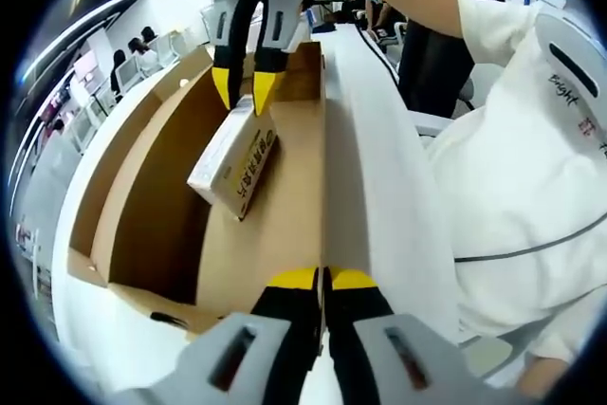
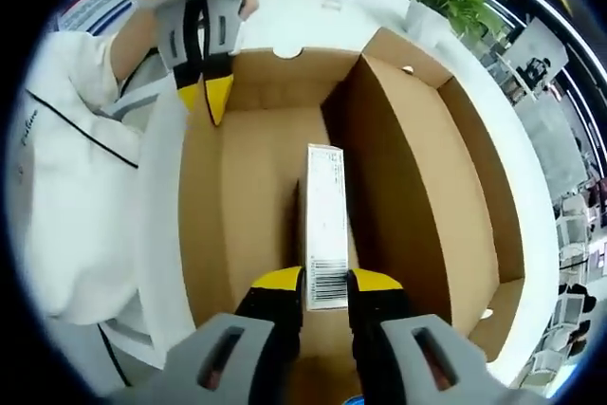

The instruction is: Operate the shoe box by opening the lid, removing the specified soft item, and placing it in the target area until the item is outside and the box remains undamaged.

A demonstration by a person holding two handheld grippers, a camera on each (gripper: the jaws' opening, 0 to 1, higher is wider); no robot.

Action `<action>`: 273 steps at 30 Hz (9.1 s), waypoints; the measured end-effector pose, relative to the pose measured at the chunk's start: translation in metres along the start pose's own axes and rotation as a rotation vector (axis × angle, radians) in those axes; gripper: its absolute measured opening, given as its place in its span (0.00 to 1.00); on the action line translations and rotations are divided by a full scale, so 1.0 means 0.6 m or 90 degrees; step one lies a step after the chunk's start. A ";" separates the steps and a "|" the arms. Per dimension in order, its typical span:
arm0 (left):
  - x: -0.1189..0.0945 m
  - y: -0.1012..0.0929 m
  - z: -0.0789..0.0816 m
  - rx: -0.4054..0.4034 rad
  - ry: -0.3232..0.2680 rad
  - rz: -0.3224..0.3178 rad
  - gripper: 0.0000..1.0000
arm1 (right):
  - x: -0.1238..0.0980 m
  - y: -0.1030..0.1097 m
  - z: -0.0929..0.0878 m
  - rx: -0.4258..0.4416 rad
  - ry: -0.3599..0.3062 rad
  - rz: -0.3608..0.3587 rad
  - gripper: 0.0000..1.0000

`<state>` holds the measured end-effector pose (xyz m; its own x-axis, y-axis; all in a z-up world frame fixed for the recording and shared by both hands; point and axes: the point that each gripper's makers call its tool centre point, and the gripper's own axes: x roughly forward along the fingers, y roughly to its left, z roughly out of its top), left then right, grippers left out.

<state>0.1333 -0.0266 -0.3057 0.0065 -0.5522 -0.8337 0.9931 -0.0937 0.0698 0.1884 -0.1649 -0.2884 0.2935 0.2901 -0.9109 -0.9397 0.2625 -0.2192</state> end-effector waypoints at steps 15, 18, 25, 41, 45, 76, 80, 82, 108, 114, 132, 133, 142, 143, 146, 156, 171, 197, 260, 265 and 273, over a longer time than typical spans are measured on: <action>0.000 -0.001 0.000 0.001 -0.001 -0.001 0.01 | 0.016 -0.005 0.009 0.002 -0.013 0.043 0.39; -0.001 -0.001 0.000 0.002 -0.003 0.000 0.01 | 0.019 -0.008 0.027 0.018 -0.028 0.047 0.31; -0.001 -0.001 -0.001 0.003 -0.005 0.001 0.01 | 0.051 0.012 0.008 -0.028 0.088 0.105 0.28; -0.001 -0.002 -0.001 0.007 -0.009 -0.002 0.01 | 0.095 0.024 0.005 -0.075 0.165 0.119 0.25; 0.000 -0.002 -0.001 0.009 -0.005 -0.002 0.01 | 0.101 0.030 0.008 -0.078 0.165 0.131 0.26; 0.001 -0.001 0.001 -0.009 -0.004 -0.013 0.01 | 0.104 0.025 0.009 -0.040 0.203 0.151 0.23; 0.001 -0.002 0.000 -0.009 -0.004 -0.010 0.01 | 0.105 0.024 0.008 -0.032 0.202 0.145 0.23; 0.001 -0.002 0.000 -0.005 -0.006 -0.008 0.01 | 0.105 0.023 0.008 -0.036 0.199 0.147 0.23; 0.000 -0.004 -0.001 -0.002 -0.009 -0.009 0.01 | 0.102 0.026 0.011 -0.095 0.119 0.139 0.22; -0.001 -0.003 -0.001 0.004 -0.013 -0.005 0.01 | 0.105 0.026 0.011 -0.077 0.145 0.153 0.22; -0.001 -0.001 -0.002 0.002 -0.017 -0.005 0.01 | 0.065 0.007 0.010 -0.104 0.119 0.135 0.22; -0.001 -0.001 -0.002 0.002 -0.017 -0.005 0.01 | 0.061 0.003 0.010 -0.107 0.127 0.136 0.22; 0.000 -0.002 -0.002 0.001 -0.015 -0.006 0.01 | 0.005 -0.001 0.014 -0.100 0.141 0.105 0.22; 0.000 -0.002 -0.002 0.002 -0.017 -0.005 0.01 | -0.002 -0.005 0.007 -0.104 0.150 0.099 0.22; -0.001 -0.002 -0.002 0.002 -0.018 -0.005 0.01 | -0.009 -0.016 -0.007 -0.106 0.169 0.085 0.22; -0.001 -0.002 -0.001 -0.004 -0.014 -0.009 0.01 | -0.067 0.002 0.002 -0.073 0.158 0.101 0.22; -0.001 -0.003 -0.001 -0.001 -0.019 -0.005 0.01 | -0.085 -0.001 -0.015 -0.065 0.175 0.079 0.22; -0.002 -0.004 0.000 -0.002 -0.018 -0.008 0.01 | -0.166 0.031 -0.030 -0.097 0.157 0.064 0.22; -0.001 -0.002 0.003 0.011 -0.024 0.002 0.01 | -0.248 0.106 -0.252 -0.052 0.188 0.084 0.22; -0.002 0.000 0.002 0.018 -0.025 0.003 0.01 | -0.216 0.113 -0.255 -0.052 0.162 0.090 0.22; -0.002 -0.001 0.001 0.026 -0.027 0.003 0.01 | -0.161 0.140 -0.285 -0.033 0.150 0.121 0.22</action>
<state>0.1328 -0.0265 -0.3044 0.0053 -0.5870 -0.8096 0.9875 -0.1243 0.0966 0.0511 -0.3284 -0.2789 0.0691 0.1070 -0.9919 -0.9834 0.1746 -0.0496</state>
